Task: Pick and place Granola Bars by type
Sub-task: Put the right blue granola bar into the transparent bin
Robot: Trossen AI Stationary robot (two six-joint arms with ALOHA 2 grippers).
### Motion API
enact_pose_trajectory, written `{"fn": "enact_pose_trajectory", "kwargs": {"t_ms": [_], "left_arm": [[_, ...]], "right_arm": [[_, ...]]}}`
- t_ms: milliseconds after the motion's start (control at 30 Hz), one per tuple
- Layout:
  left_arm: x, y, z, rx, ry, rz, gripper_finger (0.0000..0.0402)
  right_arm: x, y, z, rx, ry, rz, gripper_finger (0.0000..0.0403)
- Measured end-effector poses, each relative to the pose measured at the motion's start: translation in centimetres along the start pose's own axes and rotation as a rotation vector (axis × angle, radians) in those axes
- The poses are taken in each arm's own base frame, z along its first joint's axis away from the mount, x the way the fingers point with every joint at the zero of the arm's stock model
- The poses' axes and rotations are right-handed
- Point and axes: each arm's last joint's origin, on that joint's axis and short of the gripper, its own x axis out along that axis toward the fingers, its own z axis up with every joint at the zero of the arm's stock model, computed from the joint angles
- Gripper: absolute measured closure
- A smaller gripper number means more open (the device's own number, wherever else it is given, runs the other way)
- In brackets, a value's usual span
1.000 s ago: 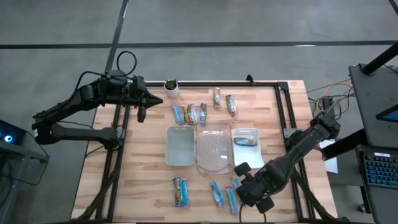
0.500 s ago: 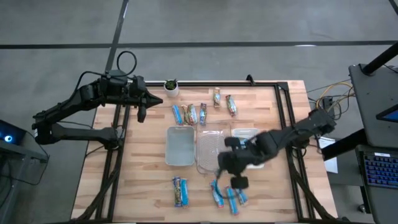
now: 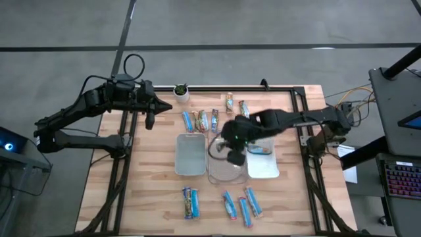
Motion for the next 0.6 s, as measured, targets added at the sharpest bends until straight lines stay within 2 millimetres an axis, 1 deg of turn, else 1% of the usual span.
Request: {"fn": "enact_pose_trajectory", "kwargs": {"t_ms": [133, 200, 600], "left_arm": [[0.0, 0.0, 0.0, 0.000, 0.000, 0.000, 0.0402], [0.0, 0.0, 0.0, 0.000, 0.000, 0.000, 0.0402], [0.0, 0.0, 0.0, 0.000, 0.001, 0.001, 0.0402]], "right_arm": [[0.9, -2.2, 0.3, 0.071, 0.019, -0.038, 0.0360], [1.3, -2.9, 0.3, 0.095, 0.027, -0.050, 0.0360], [5.2, -4.7, -0.9, 0.133, 0.038, -0.063, 0.0360]]}}
